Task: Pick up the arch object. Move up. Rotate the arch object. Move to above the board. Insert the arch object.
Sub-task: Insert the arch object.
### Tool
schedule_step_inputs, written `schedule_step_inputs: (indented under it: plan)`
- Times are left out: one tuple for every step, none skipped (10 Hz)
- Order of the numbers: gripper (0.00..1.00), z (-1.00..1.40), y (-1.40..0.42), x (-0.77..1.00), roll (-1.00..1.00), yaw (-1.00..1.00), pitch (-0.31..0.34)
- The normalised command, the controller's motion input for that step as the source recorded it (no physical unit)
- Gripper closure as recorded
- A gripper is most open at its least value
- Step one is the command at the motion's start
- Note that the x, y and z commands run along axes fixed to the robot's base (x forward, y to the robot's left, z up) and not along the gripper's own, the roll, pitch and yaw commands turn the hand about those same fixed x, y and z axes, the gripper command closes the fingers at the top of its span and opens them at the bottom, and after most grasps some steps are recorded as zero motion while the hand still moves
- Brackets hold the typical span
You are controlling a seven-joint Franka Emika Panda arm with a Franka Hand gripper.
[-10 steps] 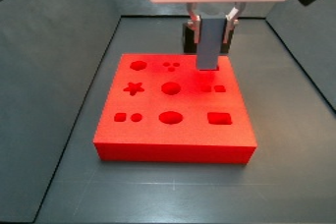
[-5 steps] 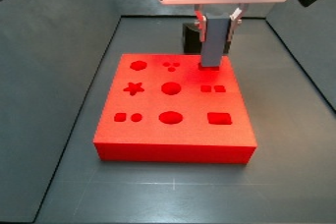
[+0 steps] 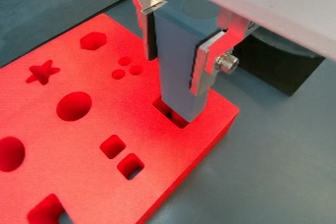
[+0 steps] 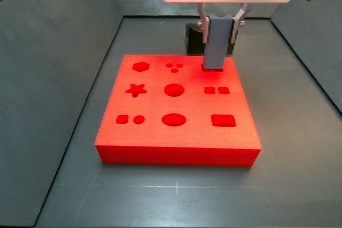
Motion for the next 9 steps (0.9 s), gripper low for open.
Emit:
schedule_step_inputs:
  plan:
    - [1.00,-0.17,0.00,0.00,-0.28,-0.20,-0.044]
    - [1.00,-0.16,-0.07,0.00,-0.22,-0.11,-0.046]
    - [1.00,-0.14,-0.10,0.00,-0.15,0.00,-0.009]
    - [1.00,-0.11,-0.10,0.00,-0.12,0.03,0.000]
    - [1.00,-0.07,-0.09,0.00,-0.12,0.05,0.000]
    - [1.00,-0.13,-0.05,0.00,-0.11,0.11,0.000]
    - [1.00,-0.16,-0.06,0.00,-0.12,0.27,0.000]
    - [1.00,-0.23,-0.05,0.06,-0.12,0.35,0.000]
    - [1.00,-0.35,0.00,0.10,-0.06,0.35,0.000]
